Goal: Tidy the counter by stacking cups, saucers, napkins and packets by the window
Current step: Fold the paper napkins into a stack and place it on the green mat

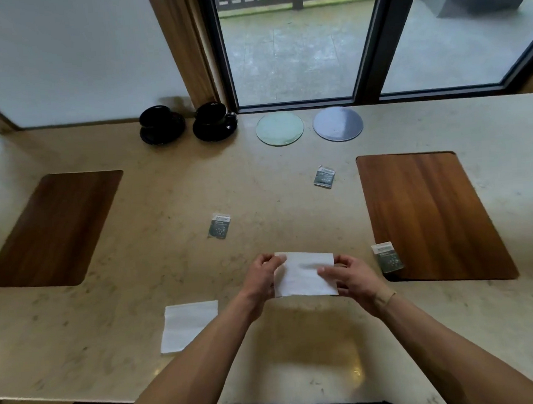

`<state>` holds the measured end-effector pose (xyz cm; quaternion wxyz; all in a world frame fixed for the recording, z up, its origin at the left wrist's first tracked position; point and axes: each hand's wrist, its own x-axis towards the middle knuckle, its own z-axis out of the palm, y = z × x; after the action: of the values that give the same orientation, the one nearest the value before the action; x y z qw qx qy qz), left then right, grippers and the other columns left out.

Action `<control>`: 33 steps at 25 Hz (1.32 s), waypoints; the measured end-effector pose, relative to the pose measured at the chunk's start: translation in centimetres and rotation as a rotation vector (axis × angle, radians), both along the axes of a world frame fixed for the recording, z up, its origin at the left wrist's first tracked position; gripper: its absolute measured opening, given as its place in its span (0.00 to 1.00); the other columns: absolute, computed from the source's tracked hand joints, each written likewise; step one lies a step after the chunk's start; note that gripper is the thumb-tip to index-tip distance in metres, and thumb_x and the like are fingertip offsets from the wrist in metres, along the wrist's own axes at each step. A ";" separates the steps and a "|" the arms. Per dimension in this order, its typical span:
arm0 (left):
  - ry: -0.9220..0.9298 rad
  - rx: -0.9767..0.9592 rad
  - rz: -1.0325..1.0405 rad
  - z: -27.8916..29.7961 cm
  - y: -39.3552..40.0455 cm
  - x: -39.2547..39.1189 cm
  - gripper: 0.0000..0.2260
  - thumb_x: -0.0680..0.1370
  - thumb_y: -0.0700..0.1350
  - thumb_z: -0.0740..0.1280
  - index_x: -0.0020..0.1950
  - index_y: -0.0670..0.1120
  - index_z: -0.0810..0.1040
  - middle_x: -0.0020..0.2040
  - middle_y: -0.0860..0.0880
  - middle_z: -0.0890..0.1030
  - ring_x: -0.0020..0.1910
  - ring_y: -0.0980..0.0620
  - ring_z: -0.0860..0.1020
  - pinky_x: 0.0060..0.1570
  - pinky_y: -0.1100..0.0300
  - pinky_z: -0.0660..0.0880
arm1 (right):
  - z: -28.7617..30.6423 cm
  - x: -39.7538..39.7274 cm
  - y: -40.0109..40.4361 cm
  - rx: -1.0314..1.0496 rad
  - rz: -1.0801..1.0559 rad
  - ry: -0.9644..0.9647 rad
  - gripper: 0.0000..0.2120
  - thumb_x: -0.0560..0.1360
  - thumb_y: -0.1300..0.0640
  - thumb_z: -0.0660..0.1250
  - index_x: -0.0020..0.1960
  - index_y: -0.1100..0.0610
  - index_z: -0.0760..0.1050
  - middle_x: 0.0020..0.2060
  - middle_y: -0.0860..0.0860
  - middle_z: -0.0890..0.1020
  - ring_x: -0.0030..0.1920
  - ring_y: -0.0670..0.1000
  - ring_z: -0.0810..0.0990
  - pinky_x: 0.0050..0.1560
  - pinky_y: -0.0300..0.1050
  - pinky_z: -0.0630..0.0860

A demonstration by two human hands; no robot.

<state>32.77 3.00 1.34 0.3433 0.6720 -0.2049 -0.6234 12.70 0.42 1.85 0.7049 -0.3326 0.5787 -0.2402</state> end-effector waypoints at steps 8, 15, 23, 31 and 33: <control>-0.038 -0.030 -0.064 -0.2 3.2 10.5 0.02 0.78 0.45 0.68 0.49 0.47 0.78 0.47 0.48 0.81 0.41 0.51 0.79 0.33 0.60 0.77 | -0.3 10.0 2.8 -0.063 0.039 0.109 0.13 0.72 0.62 0.73 0.56 0.60 0.78 0.49 0.57 0.85 0.42 0.53 0.84 0.38 0.45 0.81; -0.311 -0.159 -0.182 -1.5 7.1 19.6 0.05 0.78 0.46 0.66 0.50 0.45 0.78 0.42 0.47 0.81 0.35 0.53 0.78 0.27 0.61 0.73 | -1.2 18.9 5.5 -0.120 0.091 0.241 0.08 0.74 0.65 0.71 0.52 0.63 0.77 0.41 0.54 0.81 0.35 0.48 0.81 0.28 0.39 0.76; -0.416 -0.145 -0.264 -3.8 10.9 23.9 0.03 0.77 0.45 0.68 0.45 0.47 0.78 0.39 0.50 0.81 0.34 0.54 0.78 0.34 0.62 0.77 | -3.9 22.4 9.5 -0.208 0.223 0.496 0.12 0.71 0.57 0.74 0.53 0.54 0.76 0.42 0.55 0.83 0.40 0.53 0.82 0.36 0.47 0.82; -0.549 -0.138 -0.322 -5.3 12.6 24.4 0.05 0.76 0.48 0.69 0.45 0.47 0.78 0.39 0.53 0.80 0.36 0.55 0.76 0.38 0.63 0.73 | -5.0 22.8 10.8 -0.297 0.384 0.656 0.15 0.71 0.50 0.72 0.56 0.45 0.75 0.39 0.46 0.82 0.40 0.46 0.82 0.44 0.51 0.83; -0.592 -0.147 -0.344 -5.4 12.5 24.5 0.05 0.76 0.49 0.69 0.44 0.49 0.78 0.40 0.54 0.81 0.38 0.56 0.77 0.41 0.61 0.74 | -4.9 22.9 10.8 -0.309 0.406 0.680 0.14 0.71 0.50 0.72 0.55 0.44 0.75 0.38 0.46 0.82 0.39 0.45 0.81 0.43 0.51 0.82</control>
<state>57.24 15.51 -4.05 0.2064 0.7528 -0.4501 -0.4338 35.61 11.19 -3.08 0.4487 -0.6018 0.6582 -0.0572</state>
